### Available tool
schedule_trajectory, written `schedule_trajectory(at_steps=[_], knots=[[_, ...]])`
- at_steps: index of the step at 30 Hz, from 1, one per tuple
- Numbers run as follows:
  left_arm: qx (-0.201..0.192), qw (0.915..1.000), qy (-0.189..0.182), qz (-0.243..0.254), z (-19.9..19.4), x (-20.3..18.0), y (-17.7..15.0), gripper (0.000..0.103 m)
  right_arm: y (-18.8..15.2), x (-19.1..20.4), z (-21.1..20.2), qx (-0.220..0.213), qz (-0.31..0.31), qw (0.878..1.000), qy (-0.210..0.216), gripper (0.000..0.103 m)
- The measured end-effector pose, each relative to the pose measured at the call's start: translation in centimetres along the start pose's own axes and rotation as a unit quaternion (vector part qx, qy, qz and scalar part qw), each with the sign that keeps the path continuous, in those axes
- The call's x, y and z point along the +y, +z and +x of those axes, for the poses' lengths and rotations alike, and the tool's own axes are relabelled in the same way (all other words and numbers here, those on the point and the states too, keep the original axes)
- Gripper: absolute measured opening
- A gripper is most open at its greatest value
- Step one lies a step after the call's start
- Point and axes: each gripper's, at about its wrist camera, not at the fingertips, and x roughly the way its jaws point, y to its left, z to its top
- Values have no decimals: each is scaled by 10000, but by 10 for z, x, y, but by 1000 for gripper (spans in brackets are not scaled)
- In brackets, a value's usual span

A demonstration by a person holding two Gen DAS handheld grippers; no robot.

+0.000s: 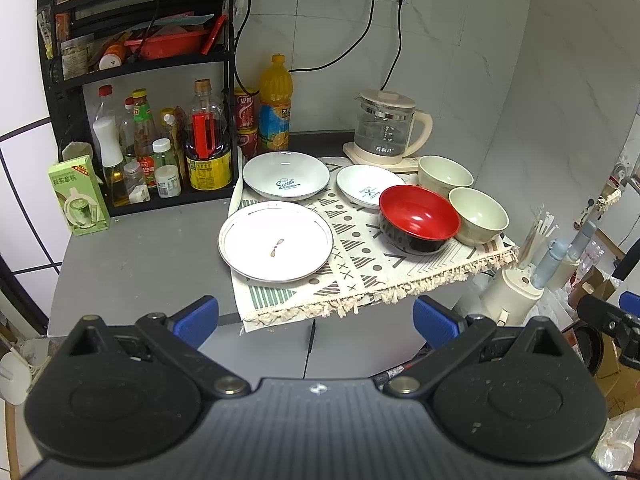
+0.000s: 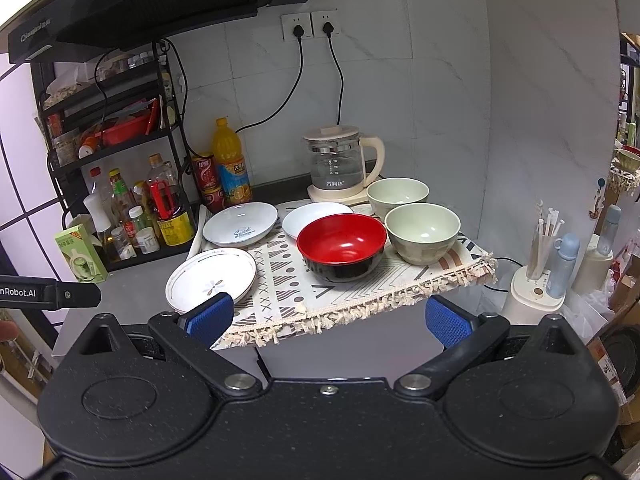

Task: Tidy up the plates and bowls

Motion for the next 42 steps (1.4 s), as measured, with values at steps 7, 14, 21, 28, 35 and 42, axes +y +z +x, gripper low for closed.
schedule_trajectory(at_steps=[7, 14, 21, 28, 35, 42], knots=[[45, 10000, 28, -24, 7, 2, 4, 102, 1, -1, 7, 39, 1, 10000, -10, 103], [126, 9999, 14, -21, 19, 3, 8, 102, 1, -2, 15, 80, 18, 10000, -46, 103], [247, 9997, -16, -30, 44, 5, 21, 102, 8, -3, 33, 100, 4, 9999, -66, 103], [438, 9990, -20, -65, 87, 13, 41, 102, 18, -5, 67, 248, 30, 9997, -17, 103], [763, 9970, -117, -75, 141, 18, 64, 102, 29, -10, 115, 554, 218, 9981, -157, 102], [973, 9944, -410, 69, 188, 17, 87, 102, 42, -12, 155, 783, 503, 9952, -317, 97]])
